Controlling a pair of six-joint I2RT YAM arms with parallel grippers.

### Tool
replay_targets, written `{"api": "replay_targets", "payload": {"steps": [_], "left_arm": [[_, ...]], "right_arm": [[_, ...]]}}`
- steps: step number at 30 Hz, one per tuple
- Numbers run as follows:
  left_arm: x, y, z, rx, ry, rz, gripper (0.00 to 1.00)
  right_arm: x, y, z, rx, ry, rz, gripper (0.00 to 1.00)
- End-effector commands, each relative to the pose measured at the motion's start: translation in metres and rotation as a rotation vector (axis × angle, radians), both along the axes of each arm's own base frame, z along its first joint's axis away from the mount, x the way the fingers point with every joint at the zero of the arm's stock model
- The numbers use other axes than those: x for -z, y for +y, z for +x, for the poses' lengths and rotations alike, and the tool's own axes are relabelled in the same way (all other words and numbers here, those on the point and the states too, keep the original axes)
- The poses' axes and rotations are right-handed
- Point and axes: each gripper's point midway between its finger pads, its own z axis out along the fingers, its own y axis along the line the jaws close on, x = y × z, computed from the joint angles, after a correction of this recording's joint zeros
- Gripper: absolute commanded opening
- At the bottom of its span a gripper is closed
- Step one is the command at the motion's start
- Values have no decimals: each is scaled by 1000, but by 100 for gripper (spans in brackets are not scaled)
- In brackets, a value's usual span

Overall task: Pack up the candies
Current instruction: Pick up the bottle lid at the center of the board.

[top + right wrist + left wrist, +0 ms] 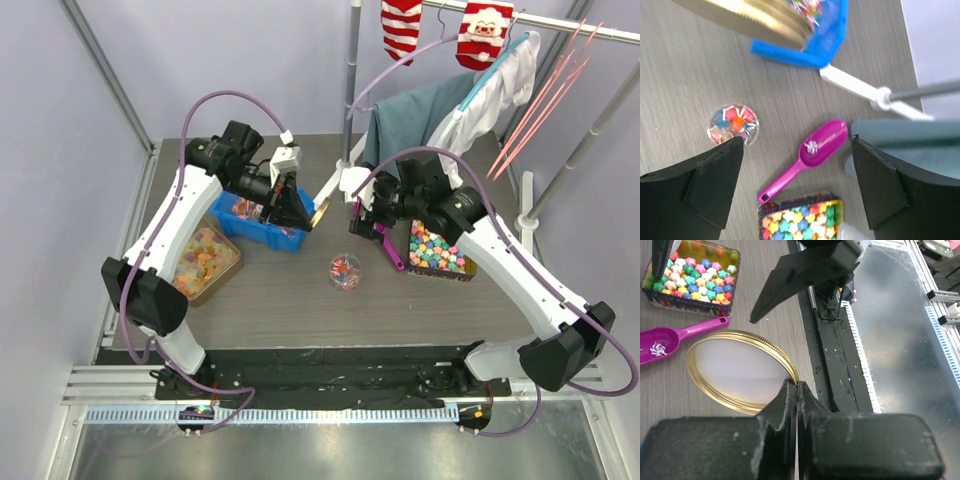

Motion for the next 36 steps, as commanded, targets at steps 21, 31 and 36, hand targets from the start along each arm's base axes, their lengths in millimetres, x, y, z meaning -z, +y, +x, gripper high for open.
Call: {"api": "replay_targets", "payload": {"steps": [21, 31, 36], "left_arm": [[14, 13, -56, 54, 307, 108, 0], [19, 13, -68, 83, 274, 129, 0], [26, 15, -76, 99, 248, 152, 0]], "right_arm": [[-10, 33, 22, -201, -91, -57, 95], [-25, 28, 32, -215, -164, -116, 95], [-25, 34, 14, -322, -130, -117, 95]]}}
